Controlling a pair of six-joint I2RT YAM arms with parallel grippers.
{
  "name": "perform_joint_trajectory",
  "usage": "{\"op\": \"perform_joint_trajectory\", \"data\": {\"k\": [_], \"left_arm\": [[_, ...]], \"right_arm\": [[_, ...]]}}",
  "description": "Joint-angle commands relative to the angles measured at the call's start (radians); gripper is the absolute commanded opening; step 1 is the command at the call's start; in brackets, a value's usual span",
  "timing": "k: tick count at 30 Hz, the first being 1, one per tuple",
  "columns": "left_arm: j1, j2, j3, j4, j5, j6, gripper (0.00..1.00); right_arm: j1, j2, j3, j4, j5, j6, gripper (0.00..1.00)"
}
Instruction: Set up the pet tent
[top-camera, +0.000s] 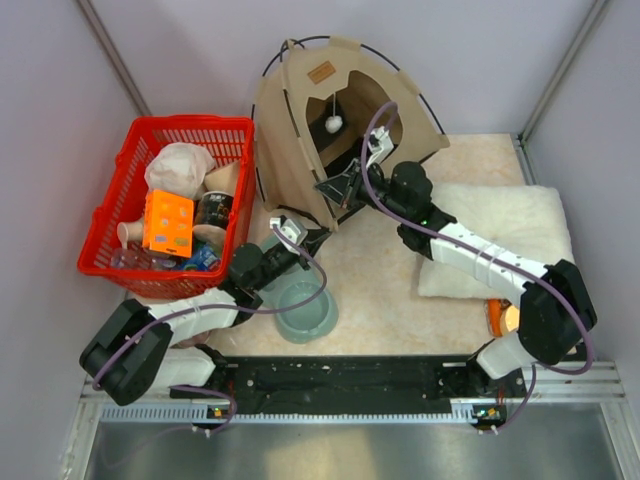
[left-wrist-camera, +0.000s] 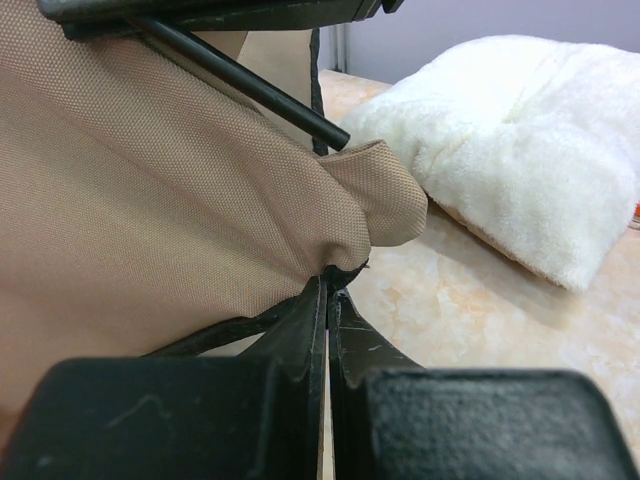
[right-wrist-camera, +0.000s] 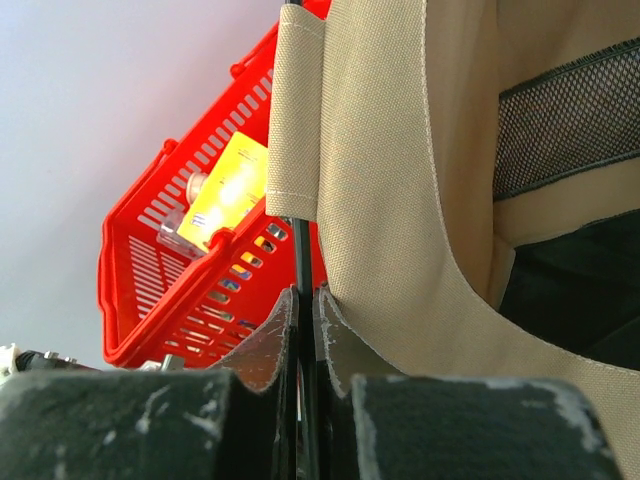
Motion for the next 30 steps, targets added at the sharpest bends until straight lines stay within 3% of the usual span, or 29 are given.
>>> {"op": "perform_joint_trajectory", "data": {"k": [1,30], "left_arm": [[-0.052,-0.003,-0.039,-0.091,0.159,-0.077,0.00],[-0.052,0.006,0.008,0.098,0.144,-0.237,0.00]], "right_arm": [[-0.059,-0.045,-0.005,0.167,0.140,-0.008,0.00],[0.022,-0.091,-0.081,0.132,0.160,-0.057,0.00]]}}
